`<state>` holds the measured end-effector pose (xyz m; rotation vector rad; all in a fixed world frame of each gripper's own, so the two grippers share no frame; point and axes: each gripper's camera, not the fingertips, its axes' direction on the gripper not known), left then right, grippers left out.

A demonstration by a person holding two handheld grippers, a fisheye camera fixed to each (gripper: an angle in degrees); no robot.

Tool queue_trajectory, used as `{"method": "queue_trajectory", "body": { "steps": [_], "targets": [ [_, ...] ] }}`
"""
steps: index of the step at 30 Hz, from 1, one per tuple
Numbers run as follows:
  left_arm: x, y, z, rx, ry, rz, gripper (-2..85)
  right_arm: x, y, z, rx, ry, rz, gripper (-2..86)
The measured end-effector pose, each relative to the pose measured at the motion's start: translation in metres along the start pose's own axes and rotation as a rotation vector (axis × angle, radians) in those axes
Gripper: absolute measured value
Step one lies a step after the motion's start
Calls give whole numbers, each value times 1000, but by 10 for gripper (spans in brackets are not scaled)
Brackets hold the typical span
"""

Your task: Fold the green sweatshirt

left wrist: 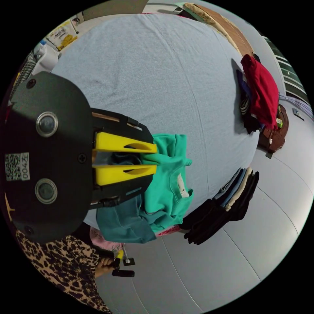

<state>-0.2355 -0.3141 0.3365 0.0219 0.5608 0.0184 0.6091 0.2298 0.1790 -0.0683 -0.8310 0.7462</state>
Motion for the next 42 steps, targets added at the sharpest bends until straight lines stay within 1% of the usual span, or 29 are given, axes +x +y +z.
{"method": "queue_trajectory", "body": {
  "steps": [1,4,7,11,13,15,16,19,20,22,24,26,27,28,30,32,33,35,36,38,39,41,42],
  "targets": [
    [-2,4,-2,5,12,-9,71,5,-8,-4,65,15,25,95],
    [-2,14,-7,8,52,-7,90,15,-38,5,84,44,81,105],
    [3,23,-13,8,49,22,106,18,-71,24,52,53,116,121],
    [10,31,-15,-46,-19,70,119,20,-115,41,-1,122,185,153],
    [13,32,-16,-63,-19,80,119,18,-127,48,-20,124,212,156],
    [17,34,-16,-75,-9,88,116,12,-132,61,-75,161,214,157],
    [22,38,-17,-81,-7,99,110,4,-131,63,-70,212,212,157],
    [36,52,-22,-88,-39,122,78,-13,-121,67,-96,245,173,141],
    [39,60,-29,-76,-66,101,60,-19,-116,74,-165,173,135,117],
    [40,72,-43,-46,-77,56,43,-28,-105,80,-190,136,115,71],
    [41,84,-67,19,-61,8,35,-41,-95,76,-168,166,97,51],
    [42,94,-119,166,44,-19,27,-70,-87,58,-72,161,30,39],
    [44,95,-132,190,69,-7,26,-80,-86,51,-41,155,-2,36],
    [55,95,-155,224,71,48,24,-103,-85,35,15,135,-72,31],
    [76,96,-192,277,17,130,22,-143,-85,8,91,116,-192,25],
    [97,102,-255,443,23,161,20,-201,-83,-33,218,116,-347,18],
    [101,104,-272,488,25,162,20,-215,-82,-44,257,117,-382,17],
    [117,122,-347,684,-1,163,18,-264,-70,-91,427,104,-492,14],
    [120,129,-365,734,-9,161,18,-274,-66,-102,465,95,-513,13],
    [128,161,-434,916,-20,132,18,-308,-50,-141,606,39,-589,11],
    [130,170,-450,962,-13,122,18,-315,-46,-150,633,23,-607,10],
    [135,213,-508,1135,40,104,18,-345,-27,-180,720,-42,-690,8],
    [137,225,-521,1171,47,102,18,-353,-22,-186,734,-57,-714,8]
  ]
}}
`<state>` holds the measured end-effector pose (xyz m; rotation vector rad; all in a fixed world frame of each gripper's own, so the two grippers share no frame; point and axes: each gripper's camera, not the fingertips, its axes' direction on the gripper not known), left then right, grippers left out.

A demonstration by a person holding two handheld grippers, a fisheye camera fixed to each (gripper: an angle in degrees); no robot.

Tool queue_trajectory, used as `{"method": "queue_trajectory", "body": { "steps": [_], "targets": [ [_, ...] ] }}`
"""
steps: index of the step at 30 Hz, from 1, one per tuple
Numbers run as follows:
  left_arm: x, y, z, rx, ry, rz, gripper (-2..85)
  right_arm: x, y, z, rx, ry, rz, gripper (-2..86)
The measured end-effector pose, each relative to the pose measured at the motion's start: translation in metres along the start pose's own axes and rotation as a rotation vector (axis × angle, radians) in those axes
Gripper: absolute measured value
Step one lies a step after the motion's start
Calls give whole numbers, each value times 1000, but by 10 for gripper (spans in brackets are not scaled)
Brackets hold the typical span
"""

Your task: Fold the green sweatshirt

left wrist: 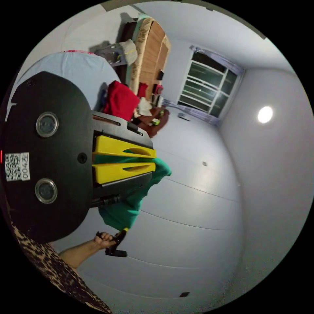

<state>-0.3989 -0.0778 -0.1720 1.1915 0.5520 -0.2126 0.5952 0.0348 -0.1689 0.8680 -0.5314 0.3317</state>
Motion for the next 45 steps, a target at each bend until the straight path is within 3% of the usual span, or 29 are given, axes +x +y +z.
{"method": "queue_trajectory", "body": {
  "steps": [11,16,21,25,29,36,40,45],
  "targets": [
    [133,-85,-221,486,-34,355,20,-139,-57,-106,305,-209,-313,5],
    [161,-96,-235,531,-97,462,23,-166,-71,-128,358,-179,-360,6],
    [115,-97,-158,304,-127,386,28,-153,-78,-86,239,-103,-271,17],
    [28,-76,-11,-67,-258,332,41,-96,-83,20,-44,68,-153,39],
    [-101,-37,121,-466,-263,39,88,-16,-77,124,-250,377,-41,123],
    [-156,73,136,-612,-320,20,119,9,-18,143,-323,336,-39,136],
    [-170,186,118,-825,-295,-31,123,36,80,163,-579,254,37,136],
    [-185,304,69,-1024,-483,-120,138,63,219,179,-904,198,235,139]
  ]
}}
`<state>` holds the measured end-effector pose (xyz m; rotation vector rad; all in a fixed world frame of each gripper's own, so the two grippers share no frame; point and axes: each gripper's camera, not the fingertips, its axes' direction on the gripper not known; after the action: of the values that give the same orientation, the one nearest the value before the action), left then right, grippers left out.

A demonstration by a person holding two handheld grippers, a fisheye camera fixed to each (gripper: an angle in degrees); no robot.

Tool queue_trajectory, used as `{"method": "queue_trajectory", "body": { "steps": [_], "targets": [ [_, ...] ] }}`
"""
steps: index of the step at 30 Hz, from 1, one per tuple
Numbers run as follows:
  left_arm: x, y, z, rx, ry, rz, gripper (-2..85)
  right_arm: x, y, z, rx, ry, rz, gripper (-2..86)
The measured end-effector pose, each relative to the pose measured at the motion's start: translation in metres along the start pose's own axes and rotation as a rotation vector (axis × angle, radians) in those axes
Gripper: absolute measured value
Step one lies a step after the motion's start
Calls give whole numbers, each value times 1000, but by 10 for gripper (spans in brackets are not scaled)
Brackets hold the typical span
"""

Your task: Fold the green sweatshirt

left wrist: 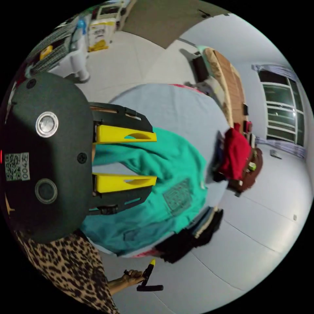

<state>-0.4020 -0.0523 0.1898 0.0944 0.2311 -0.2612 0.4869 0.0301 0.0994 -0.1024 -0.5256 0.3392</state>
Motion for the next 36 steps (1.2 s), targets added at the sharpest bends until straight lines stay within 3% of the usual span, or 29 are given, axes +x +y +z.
{"method": "queue_trajectory", "body": {
  "steps": [4,10,19,21,24,29,32,36],
  "targets": [
    [0,57,44,-129,-45,-37,152,13,32,58,-111,-10,93,153],
    [25,70,74,-149,-110,51,183,23,26,87,-144,51,110,154],
    [19,64,97,-190,-204,-3,129,52,6,83,-203,14,61,37],
    [12,64,97,-200,-182,-30,116,57,2,67,-171,0,27,24],
    [-2,70,97,-201,-134,-74,96,80,-5,5,29,110,23,2],
    [-14,83,96,-208,-112,-81,63,182,14,-105,342,348,391,1],
    [-18,90,91,-219,-124,-89,34,217,40,-119,297,332,481,21],
    [-28,96,72,-211,-104,-116,18,211,79,-101,214,255,433,44]
  ]
}}
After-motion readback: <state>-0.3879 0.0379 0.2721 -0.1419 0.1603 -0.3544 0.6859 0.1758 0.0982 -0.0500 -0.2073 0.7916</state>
